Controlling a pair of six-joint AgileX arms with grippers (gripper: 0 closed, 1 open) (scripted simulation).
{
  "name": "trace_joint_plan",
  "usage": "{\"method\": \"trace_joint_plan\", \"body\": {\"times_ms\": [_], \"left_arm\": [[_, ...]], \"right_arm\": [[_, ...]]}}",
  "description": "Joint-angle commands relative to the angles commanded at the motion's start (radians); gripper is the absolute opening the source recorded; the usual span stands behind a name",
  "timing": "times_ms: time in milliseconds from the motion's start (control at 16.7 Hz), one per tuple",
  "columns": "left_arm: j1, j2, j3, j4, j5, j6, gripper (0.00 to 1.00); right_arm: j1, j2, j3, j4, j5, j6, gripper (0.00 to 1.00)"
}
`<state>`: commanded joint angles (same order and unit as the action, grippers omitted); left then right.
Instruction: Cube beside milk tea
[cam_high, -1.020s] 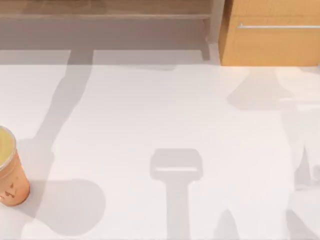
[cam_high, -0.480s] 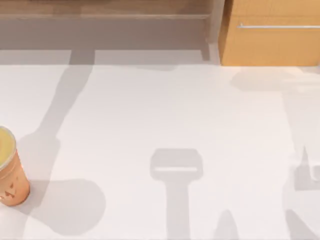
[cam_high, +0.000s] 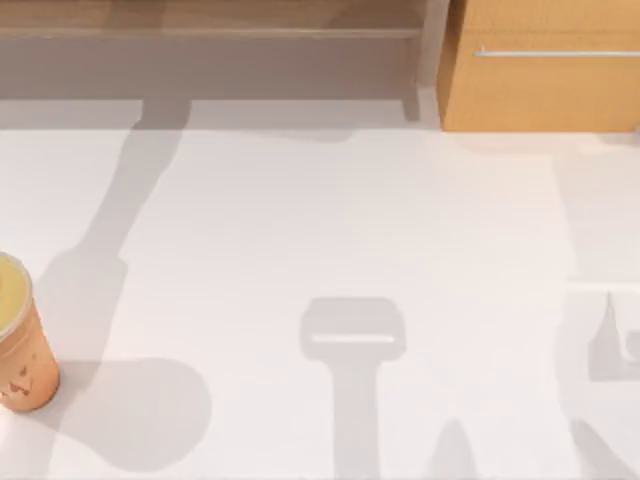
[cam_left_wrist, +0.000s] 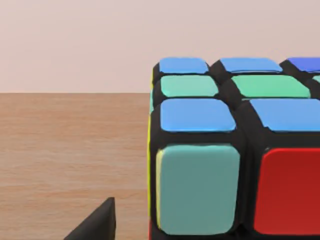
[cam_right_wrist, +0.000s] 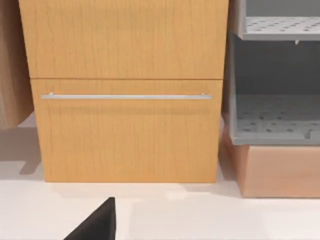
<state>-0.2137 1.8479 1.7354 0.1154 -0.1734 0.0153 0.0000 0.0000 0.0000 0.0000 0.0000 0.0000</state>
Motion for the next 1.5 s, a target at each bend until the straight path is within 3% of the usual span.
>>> {"method": "trace_joint_plan", "body": {"times_ms": [780, 1500], "left_arm": [[0.0, 0.0, 0.0, 0.0, 0.0, 0.0, 0.02], [-0.003, 0.002, 0.026, -0.021, -0.001, 0.002, 0.0]], "right_arm": [[0.0, 0.0, 0.0, 0.0, 0.0, 0.0, 1.0], [0.0, 0.0, 0.0, 0.0, 0.0, 0.0, 1.0]]}}
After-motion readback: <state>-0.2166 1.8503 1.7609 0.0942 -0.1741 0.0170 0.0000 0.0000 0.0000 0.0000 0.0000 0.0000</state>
